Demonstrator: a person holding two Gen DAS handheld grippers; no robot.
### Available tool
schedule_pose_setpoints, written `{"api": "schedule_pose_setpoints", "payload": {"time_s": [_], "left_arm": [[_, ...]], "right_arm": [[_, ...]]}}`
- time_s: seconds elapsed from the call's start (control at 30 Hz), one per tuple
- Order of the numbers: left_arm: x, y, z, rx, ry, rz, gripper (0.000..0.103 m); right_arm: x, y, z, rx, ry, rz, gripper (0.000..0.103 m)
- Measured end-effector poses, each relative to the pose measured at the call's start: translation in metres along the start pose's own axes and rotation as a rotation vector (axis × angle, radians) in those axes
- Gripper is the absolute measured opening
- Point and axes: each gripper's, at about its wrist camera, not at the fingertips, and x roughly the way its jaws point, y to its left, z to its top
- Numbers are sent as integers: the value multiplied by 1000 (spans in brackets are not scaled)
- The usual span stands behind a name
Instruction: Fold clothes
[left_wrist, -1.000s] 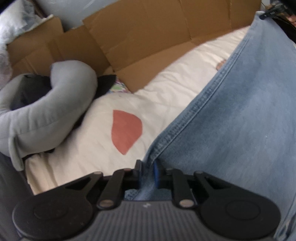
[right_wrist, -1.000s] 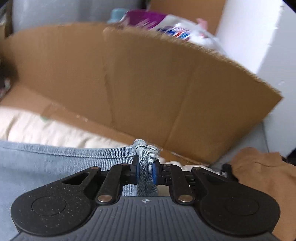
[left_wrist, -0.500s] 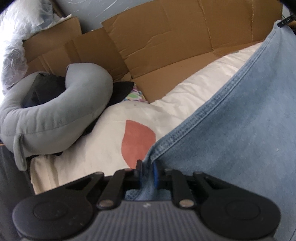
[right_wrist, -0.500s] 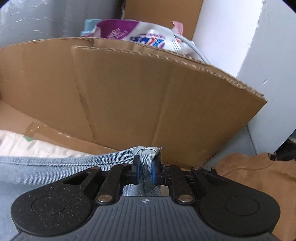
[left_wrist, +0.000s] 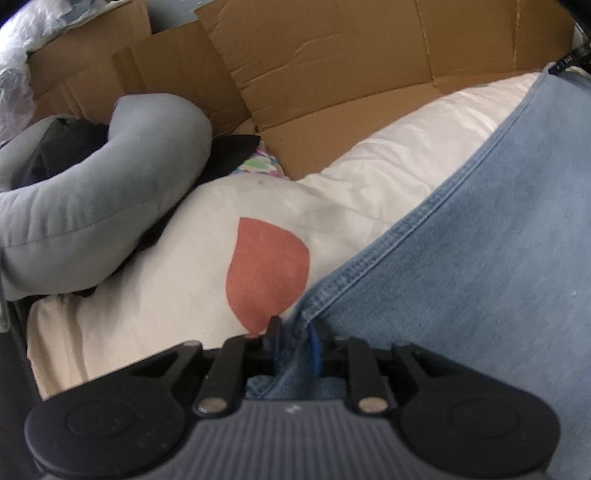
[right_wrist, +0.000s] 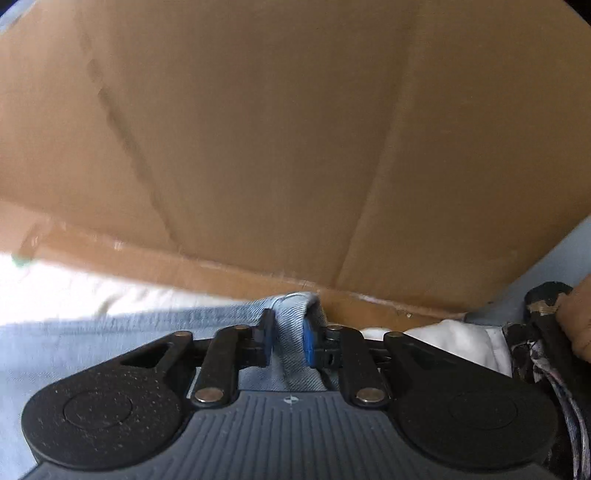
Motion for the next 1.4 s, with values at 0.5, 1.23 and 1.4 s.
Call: {"api": "schedule_pose_setpoints", "payload": {"time_s": [0.5, 1.23, 1.4], "left_arm": [[-68, 65, -36, 19, 63, 62, 28], [-46, 107, -81, -40, 164, 12, 48], [-46, 128, -77, -80, 161, 40, 36]], "right_arm": [[-56, -17, -1, 5, -17, 60, 43], [-53, 7, -23, -106, 55, 46, 58], [-49, -3, -26, -91, 57, 33, 58]]}}
